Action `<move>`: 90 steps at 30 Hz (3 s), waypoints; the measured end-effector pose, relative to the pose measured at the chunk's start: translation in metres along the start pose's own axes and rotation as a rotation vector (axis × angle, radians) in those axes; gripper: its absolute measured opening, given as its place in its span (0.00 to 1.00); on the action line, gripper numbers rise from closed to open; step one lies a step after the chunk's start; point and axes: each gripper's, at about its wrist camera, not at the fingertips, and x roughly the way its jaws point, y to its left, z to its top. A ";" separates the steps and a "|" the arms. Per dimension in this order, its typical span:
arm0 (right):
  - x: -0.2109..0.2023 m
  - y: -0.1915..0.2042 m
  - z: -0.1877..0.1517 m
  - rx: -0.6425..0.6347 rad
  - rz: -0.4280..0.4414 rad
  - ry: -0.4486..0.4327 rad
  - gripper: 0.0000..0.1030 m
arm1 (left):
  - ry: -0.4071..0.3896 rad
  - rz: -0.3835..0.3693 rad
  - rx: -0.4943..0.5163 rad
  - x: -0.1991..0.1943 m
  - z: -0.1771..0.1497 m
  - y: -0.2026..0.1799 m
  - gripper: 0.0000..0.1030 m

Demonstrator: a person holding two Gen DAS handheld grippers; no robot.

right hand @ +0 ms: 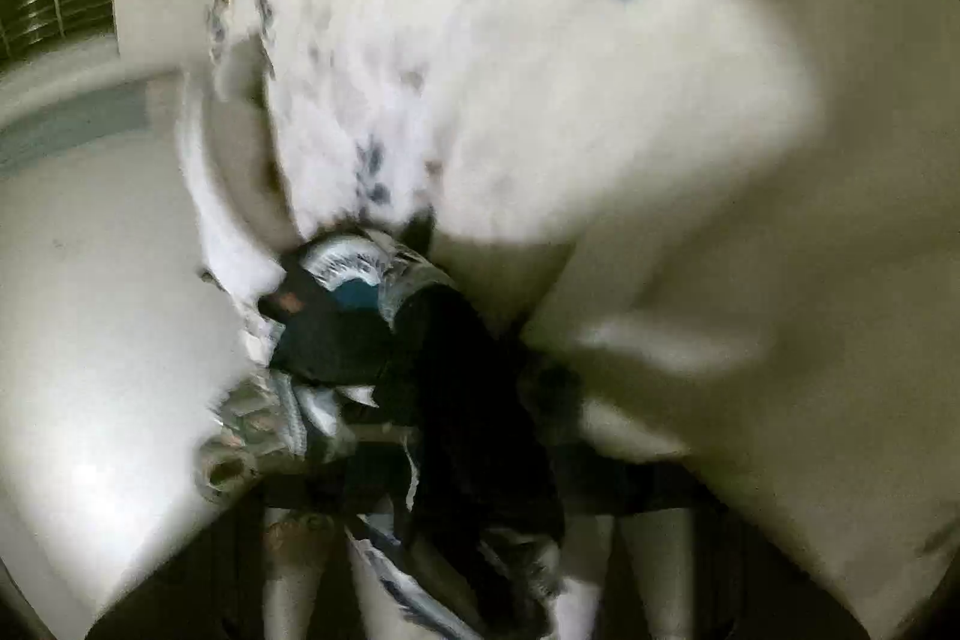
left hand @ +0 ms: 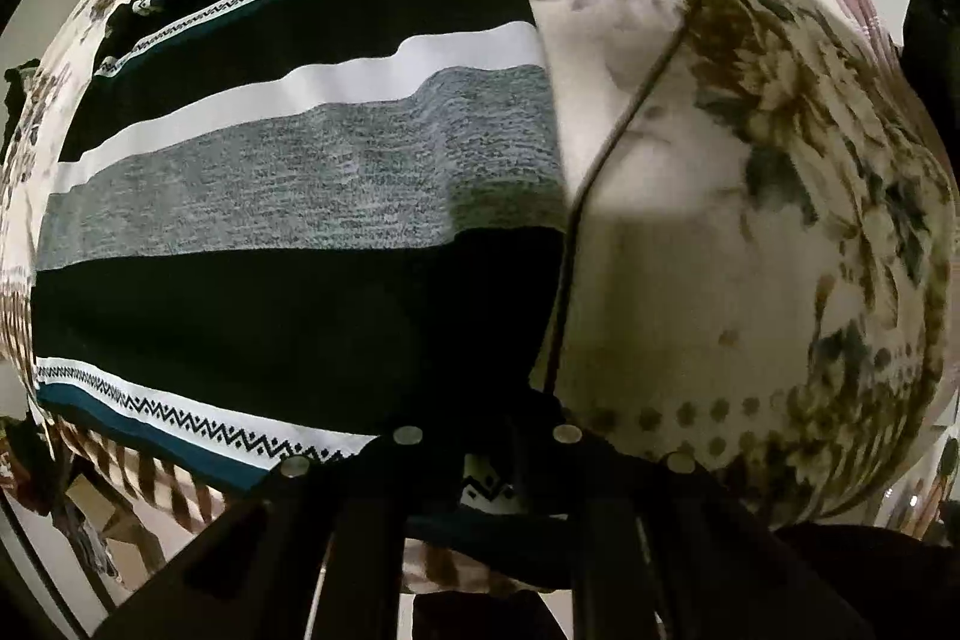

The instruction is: Fold small clothes

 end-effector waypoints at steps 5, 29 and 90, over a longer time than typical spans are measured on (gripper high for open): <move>0.004 -0.008 0.005 0.020 -0.098 0.015 0.06 | -0.006 -0.019 -0.003 -0.011 0.000 -0.005 0.09; 0.066 0.371 -0.073 -0.324 -0.453 0.007 0.06 | -0.211 -0.330 -0.591 -0.107 -0.040 0.330 0.06; 0.154 0.250 -0.352 -0.129 -0.256 0.037 0.56 | -0.011 -0.380 -0.400 0.001 -0.032 0.441 0.57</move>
